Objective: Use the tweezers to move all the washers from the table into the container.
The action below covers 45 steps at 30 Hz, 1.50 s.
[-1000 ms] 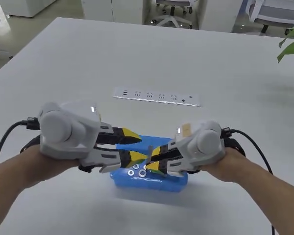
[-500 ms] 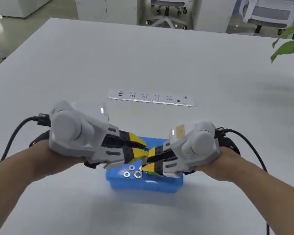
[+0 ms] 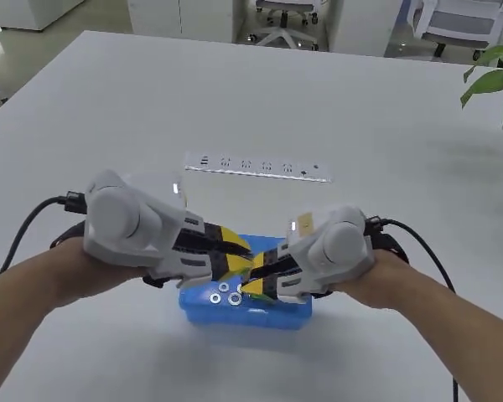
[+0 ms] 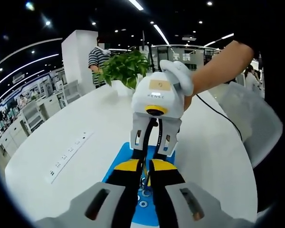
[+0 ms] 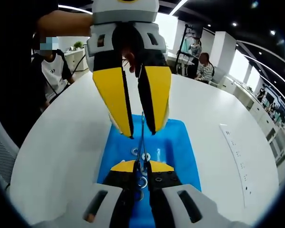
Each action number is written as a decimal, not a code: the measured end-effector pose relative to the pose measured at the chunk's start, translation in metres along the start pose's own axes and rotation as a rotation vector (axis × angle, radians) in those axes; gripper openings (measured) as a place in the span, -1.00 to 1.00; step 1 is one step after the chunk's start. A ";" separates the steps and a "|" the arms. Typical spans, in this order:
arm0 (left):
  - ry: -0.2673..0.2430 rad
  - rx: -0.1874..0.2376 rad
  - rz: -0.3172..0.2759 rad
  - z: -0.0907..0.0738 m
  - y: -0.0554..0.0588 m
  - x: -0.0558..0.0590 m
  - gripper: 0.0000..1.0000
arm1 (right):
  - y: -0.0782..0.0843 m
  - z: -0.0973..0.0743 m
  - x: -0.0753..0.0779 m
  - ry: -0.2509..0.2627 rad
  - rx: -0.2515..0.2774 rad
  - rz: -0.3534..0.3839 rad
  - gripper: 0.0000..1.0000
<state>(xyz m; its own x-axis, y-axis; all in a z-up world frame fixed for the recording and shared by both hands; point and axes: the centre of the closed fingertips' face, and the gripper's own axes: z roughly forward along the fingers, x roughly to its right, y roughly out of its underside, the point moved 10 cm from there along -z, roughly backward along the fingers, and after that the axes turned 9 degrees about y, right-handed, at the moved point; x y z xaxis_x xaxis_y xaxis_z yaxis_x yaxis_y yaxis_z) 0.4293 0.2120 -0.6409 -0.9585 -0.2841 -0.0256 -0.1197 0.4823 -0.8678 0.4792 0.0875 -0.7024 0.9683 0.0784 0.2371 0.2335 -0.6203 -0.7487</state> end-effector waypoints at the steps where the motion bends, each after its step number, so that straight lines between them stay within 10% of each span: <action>1: -0.002 -0.004 0.004 0.000 0.000 0.000 -0.79 | 0.000 0.000 0.000 0.000 0.000 -0.001 -0.81; 45: 0.078 0.008 0.076 -0.025 -0.027 0.014 -0.90 | -0.023 -0.027 -0.013 0.019 0.051 0.029 -0.84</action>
<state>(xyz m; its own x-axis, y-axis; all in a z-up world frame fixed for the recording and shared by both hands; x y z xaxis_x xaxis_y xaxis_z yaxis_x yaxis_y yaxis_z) 0.4127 0.2157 -0.6051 -0.9819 -0.1816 -0.0536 -0.0438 0.4931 -0.8688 0.4590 0.0797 -0.6708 0.9729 0.0461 0.2265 0.2105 -0.5819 -0.7856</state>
